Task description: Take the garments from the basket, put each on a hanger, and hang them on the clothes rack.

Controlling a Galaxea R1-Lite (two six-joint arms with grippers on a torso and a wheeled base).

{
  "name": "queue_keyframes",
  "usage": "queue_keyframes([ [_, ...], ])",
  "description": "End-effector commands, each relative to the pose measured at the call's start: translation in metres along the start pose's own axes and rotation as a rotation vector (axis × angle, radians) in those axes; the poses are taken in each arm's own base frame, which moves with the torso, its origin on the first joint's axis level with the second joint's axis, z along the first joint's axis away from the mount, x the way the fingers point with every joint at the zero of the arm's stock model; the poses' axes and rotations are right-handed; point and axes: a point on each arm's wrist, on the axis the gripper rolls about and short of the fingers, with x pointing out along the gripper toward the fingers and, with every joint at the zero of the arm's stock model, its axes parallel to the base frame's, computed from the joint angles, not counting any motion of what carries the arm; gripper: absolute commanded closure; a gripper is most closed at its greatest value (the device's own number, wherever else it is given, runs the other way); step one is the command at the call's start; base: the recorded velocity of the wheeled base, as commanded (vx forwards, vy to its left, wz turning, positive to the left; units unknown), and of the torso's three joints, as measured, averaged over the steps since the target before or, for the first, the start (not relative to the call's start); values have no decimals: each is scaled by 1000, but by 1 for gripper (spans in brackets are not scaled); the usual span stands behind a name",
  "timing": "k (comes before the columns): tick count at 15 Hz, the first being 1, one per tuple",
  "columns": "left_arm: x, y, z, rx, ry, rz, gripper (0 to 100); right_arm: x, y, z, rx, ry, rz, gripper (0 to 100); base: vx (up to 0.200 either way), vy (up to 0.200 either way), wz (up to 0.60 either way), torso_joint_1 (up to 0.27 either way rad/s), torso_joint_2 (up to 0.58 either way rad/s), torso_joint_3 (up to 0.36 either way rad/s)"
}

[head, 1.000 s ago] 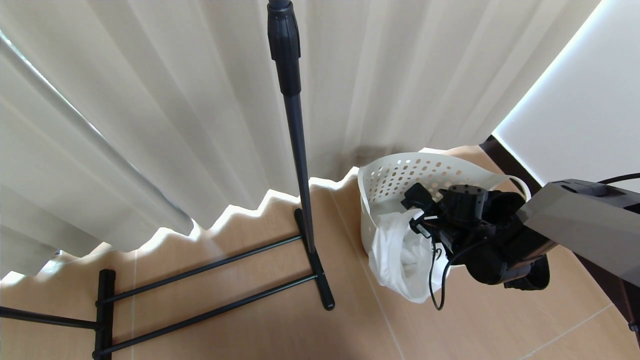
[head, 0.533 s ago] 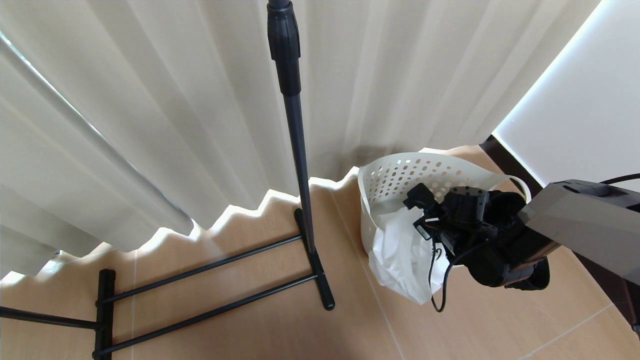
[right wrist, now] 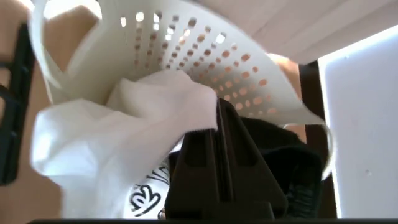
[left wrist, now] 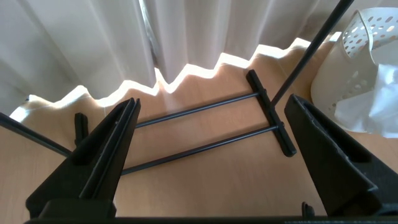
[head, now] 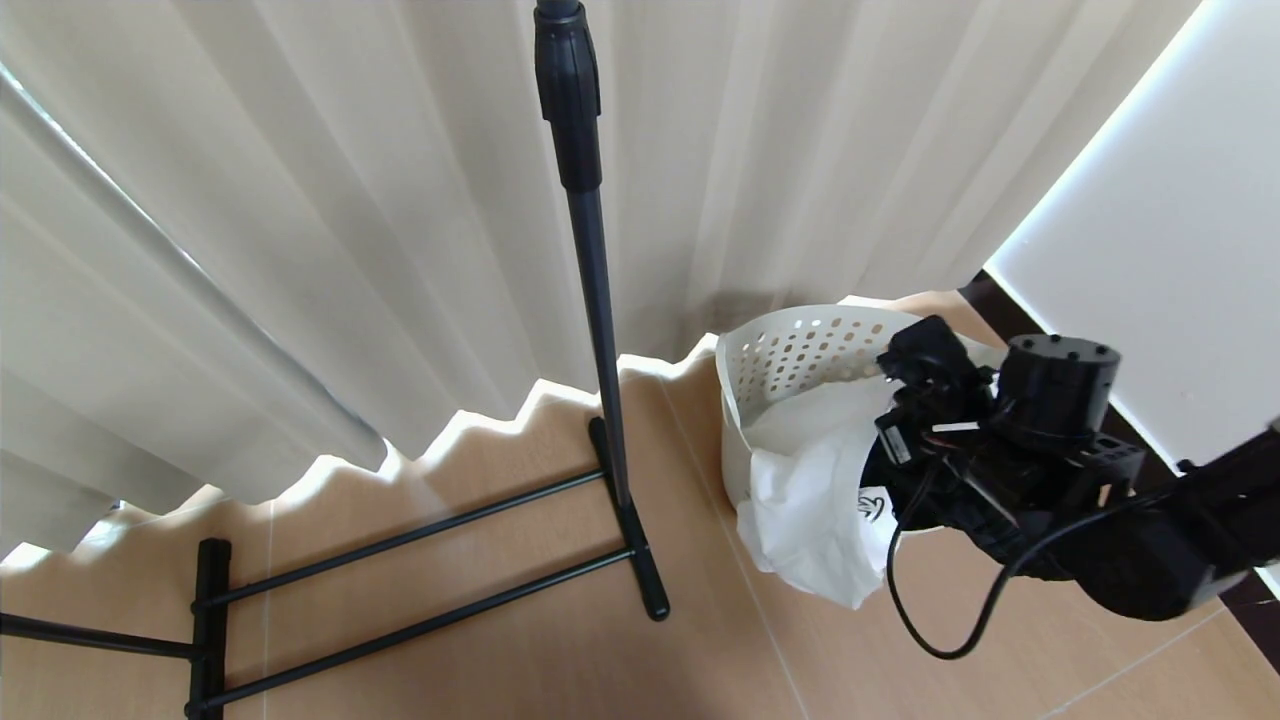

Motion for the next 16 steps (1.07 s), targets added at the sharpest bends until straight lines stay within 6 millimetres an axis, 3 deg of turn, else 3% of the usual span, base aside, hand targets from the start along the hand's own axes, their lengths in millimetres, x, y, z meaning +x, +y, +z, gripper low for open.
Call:
queue_keyframes([
  [1,0,0,0,0,-1,0,0,-86,-32,63,128,-235,-10,100,0,0,0,0,0,0],
  [2,0,0,0,0,-1,0,0,-97,-37,76,138,-263,-2,100,0,0,0,0,0,0],
  [3,0,0,0,0,-1,0,0,-139,-46,106,182,-311,79,100,0,0,0,0,0,0],
  [4,0,0,0,0,-1,0,0,-170,-50,122,226,-325,162,100,0,0,0,0,0,0],
  [5,0,0,0,0,1,2,0,-174,-51,123,234,-325,174,100,0,0,0,0,0,0],
  [6,0,0,0,0,1,0,0,-212,-62,137,323,-335,281,100,0,0,0,0,0,0],
  [10,0,0,0,1,-2,0,0,-222,-65,123,387,-302,313,100,0,0,0,0,0,0],
  [13,0,0,0,0,-4,0,0,-219,-61,99,375,-254,399,100,0,0,0,0,0,0],
  [16,0,0,0,1,-2,-2,0,-218,-59,97,370,-250,425,100,0,0,0,0,0,0],
])
